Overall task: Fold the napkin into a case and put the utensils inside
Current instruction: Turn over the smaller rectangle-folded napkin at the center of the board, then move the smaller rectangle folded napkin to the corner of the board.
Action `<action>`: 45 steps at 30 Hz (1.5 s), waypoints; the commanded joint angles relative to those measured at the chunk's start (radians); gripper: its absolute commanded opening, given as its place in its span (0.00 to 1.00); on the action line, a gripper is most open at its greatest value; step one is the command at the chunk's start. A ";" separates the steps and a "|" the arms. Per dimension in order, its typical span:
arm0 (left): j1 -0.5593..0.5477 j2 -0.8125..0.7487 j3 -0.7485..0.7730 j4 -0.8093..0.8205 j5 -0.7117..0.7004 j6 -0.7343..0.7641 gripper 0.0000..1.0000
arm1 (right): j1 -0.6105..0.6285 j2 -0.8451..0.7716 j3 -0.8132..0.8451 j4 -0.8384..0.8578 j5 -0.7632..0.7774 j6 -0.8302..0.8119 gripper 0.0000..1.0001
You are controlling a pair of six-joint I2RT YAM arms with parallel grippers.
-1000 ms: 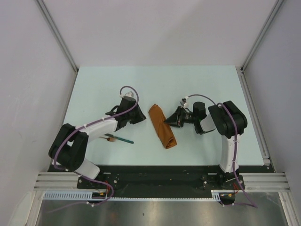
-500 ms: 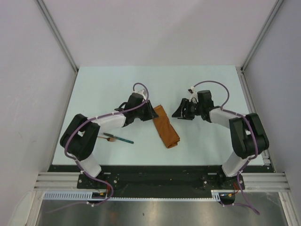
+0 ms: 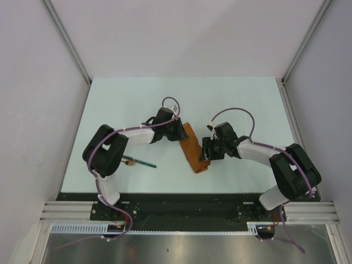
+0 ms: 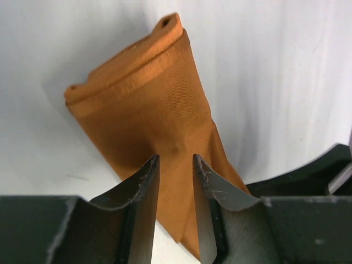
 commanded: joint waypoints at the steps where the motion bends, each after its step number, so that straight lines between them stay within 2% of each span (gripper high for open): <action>1: -0.005 0.054 0.123 -0.093 -0.014 0.068 0.35 | 0.014 -0.056 -0.047 0.013 0.084 0.005 0.55; 7: -0.004 0.068 0.192 -0.172 -0.045 0.119 0.37 | 0.044 -0.074 -0.127 0.097 0.084 0.090 0.51; 10: -0.004 -0.030 0.145 -0.173 -0.098 0.117 0.40 | 0.055 -0.091 -0.182 0.188 0.032 0.159 0.49; 11: -0.004 -0.064 0.119 -0.162 -0.117 0.113 0.45 | 0.061 -0.100 -0.193 0.229 0.021 0.180 0.49; 12: -0.005 -0.139 0.091 -0.154 -0.140 0.108 0.49 | 0.070 -0.106 -0.203 0.243 0.017 0.196 0.49; 14: -0.005 -0.192 0.035 -0.168 -0.212 0.099 0.54 | 0.087 -0.125 -0.229 0.287 0.006 0.241 0.49; 17: -0.002 -0.224 0.010 -0.220 -0.287 0.091 0.55 | 0.087 -0.137 -0.245 0.329 -0.046 0.273 0.49; 18: 0.005 -0.204 0.007 -0.229 -0.286 0.088 0.52 | 0.086 -0.146 -0.239 0.318 -0.043 0.270 0.49; 19: 0.010 -0.187 0.008 -0.225 -0.274 0.086 0.42 | 0.080 -0.155 -0.231 0.299 -0.030 0.266 0.50; 21: 0.022 -0.152 0.020 -0.222 -0.258 0.082 0.30 | 0.069 -0.192 -0.200 0.210 0.025 0.224 0.52; 22: 0.024 -0.108 0.031 -0.223 -0.258 0.083 0.19 | 0.060 -0.207 -0.190 0.173 0.047 0.212 0.54; 23: 0.025 -0.086 0.050 -0.235 -0.238 0.088 0.15 | 0.029 -0.224 -0.168 0.082 0.067 0.191 0.55; 25: 0.024 -0.034 0.093 -0.264 -0.247 0.091 0.06 | -0.001 -0.289 -0.154 0.010 0.122 0.183 0.57; 28: 0.024 0.014 0.146 -0.297 -0.303 0.102 0.00 | -0.070 -0.378 -0.148 -0.068 0.167 0.186 0.58; 32: 0.006 0.118 0.221 -0.324 -0.280 0.109 0.00 | -0.136 -0.431 -0.136 -0.137 0.176 0.181 0.59; 41: -0.089 0.258 0.364 -0.306 -0.169 0.077 0.00 | -0.221 -0.552 -0.134 -0.275 0.394 0.324 0.60; 45: -0.143 0.325 0.483 -0.304 -0.111 0.071 0.00 | -0.235 -0.634 -0.136 -0.323 0.467 0.338 0.61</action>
